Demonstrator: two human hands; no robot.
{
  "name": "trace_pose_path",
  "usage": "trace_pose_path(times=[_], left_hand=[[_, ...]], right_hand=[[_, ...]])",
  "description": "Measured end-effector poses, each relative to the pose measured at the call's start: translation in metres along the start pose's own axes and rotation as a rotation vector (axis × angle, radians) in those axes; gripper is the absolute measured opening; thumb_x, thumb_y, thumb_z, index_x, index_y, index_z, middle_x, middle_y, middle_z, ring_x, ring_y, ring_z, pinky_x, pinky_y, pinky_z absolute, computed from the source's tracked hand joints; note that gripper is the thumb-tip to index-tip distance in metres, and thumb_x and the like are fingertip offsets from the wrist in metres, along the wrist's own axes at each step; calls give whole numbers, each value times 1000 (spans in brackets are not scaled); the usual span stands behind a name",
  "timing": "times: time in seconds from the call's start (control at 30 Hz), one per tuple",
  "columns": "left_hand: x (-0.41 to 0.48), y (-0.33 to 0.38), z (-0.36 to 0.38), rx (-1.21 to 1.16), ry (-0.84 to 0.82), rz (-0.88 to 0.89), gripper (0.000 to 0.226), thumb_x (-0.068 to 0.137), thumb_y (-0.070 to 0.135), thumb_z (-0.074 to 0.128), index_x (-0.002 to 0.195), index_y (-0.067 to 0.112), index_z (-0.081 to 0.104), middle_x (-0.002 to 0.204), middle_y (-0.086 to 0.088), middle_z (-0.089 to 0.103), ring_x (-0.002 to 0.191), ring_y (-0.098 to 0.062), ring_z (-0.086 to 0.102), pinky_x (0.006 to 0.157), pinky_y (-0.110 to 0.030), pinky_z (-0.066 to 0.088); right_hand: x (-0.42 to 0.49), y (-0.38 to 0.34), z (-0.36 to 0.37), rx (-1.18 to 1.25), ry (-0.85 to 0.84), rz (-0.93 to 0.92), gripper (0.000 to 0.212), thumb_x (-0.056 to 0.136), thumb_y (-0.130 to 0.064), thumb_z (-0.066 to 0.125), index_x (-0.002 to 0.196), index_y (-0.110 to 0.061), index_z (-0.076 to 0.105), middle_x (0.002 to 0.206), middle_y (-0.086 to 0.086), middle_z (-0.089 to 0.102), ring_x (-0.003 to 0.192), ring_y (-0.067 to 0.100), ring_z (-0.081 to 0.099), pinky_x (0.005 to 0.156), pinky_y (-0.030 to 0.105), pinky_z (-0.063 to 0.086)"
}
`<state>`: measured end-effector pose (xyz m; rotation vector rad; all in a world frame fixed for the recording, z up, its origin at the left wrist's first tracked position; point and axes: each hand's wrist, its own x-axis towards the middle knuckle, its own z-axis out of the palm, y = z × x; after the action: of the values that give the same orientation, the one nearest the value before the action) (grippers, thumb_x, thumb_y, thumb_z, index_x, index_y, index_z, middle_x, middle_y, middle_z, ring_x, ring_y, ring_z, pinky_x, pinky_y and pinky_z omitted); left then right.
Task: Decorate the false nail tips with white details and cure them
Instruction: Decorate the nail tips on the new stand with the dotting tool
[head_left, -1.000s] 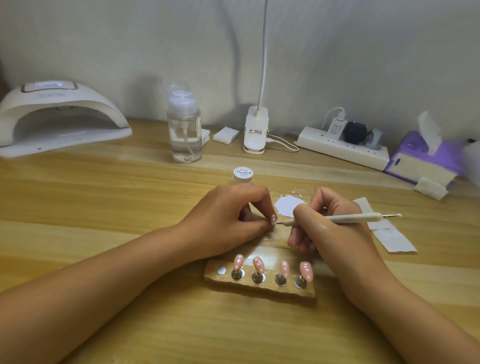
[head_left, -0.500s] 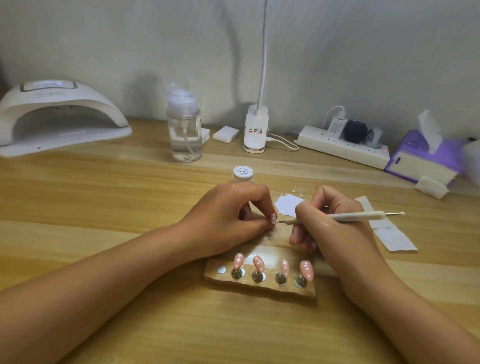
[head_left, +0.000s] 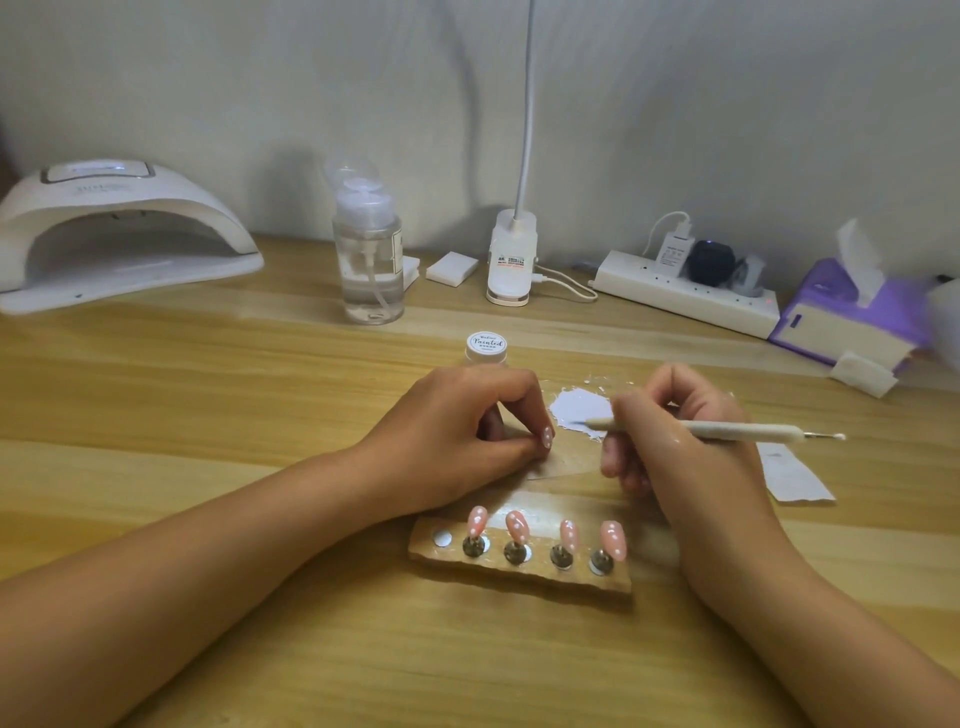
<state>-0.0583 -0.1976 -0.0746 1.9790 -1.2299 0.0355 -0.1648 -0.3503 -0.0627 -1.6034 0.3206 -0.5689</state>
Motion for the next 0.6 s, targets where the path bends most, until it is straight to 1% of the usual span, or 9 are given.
trace_pose_path(times=[0.07, 0.1, 0.17, 0.23, 0.3, 0.37, 0.43, 0.47, 0.6], left_hand=[[0, 0, 0, -7, -3, -8, 16, 82, 11, 78, 82, 23, 68, 74, 38, 58, 57, -4, 56, 59, -8, 38], [0, 0, 0, -12, -6, -11, 15, 82, 10, 77, 82, 23, 68, 75, 37, 59, 58, -4, 57, 59, -9, 38], [0, 0, 0, -30, -11, -18, 15, 82, 9, 77, 83, 22, 69, 76, 33, 61, 58, -5, 57, 59, -10, 39], [0, -1, 1, -49, -16, -30, 15, 82, 8, 76, 83, 21, 70, 80, 28, 63, 57, -6, 57, 59, -12, 40], [0, -1, 1, -57, -17, -39, 15, 82, 8, 76, 83, 21, 70, 81, 25, 64, 57, -6, 57, 59, -13, 41], [0, -1, 1, -58, -21, -47, 14, 83, 9, 76, 84, 22, 70, 81, 25, 64, 58, -7, 57, 59, -13, 41], [0, -1, 1, -49, -25, -49, 14, 83, 10, 76, 84, 23, 70, 80, 28, 63, 58, -6, 57, 59, -13, 41], [0, -1, 1, -41, -26, -48, 14, 83, 11, 76, 84, 23, 69, 79, 28, 63, 58, -6, 57, 59, -13, 41], [0, -1, 1, -41, -29, -55, 14, 83, 12, 76, 84, 24, 69, 84, 24, 65, 59, -8, 57, 59, -16, 42]], right_hand=[[2, 1, -2, -29, 75, -83, 27, 90, -25, 66, 72, -20, 46, 50, 1, 48, 42, 4, 39, 41, 18, 31], [2, 2, -4, -63, 101, -127, 27, 91, -32, 66, 76, -20, 48, 53, 2, 47, 45, 5, 39, 44, 20, 31], [4, 0, -7, -167, 139, -205, 25, 91, -38, 68, 82, -21, 52, 54, 2, 52, 49, 9, 42, 49, 29, 36], [7, -1, -10, -246, 144, -247, 24, 89, -41, 70, 81, -22, 57, 59, 2, 62, 50, 6, 50, 54, 33, 41], [10, 1, -13, -277, 112, -213, 26, 92, -43, 65, 80, -20, 60, 60, 2, 67, 46, 2, 53, 56, 30, 38], [14, 6, -15, -318, 91, -134, 23, 97, -34, 60, 82, -18, 59, 58, 2, 69, 44, 1, 53, 57, 29, 36], [17, 10, -17, -341, 84, -71, 14, 93, -26, 60, 83, -18, 53, 61, -1, 71, 43, 2, 52, 59, 30, 36], [17, 12, -17, -345, 74, -50, 14, 90, -25, 61, 82, -18, 51, 63, -2, 72, 43, 2, 53, 59, 30, 37], [16, 12, -18, -420, -10, 7, 16, 80, -30, 63, 75, -21, 52, 66, -5, 74, 49, 1, 60, 54, 29, 40]])
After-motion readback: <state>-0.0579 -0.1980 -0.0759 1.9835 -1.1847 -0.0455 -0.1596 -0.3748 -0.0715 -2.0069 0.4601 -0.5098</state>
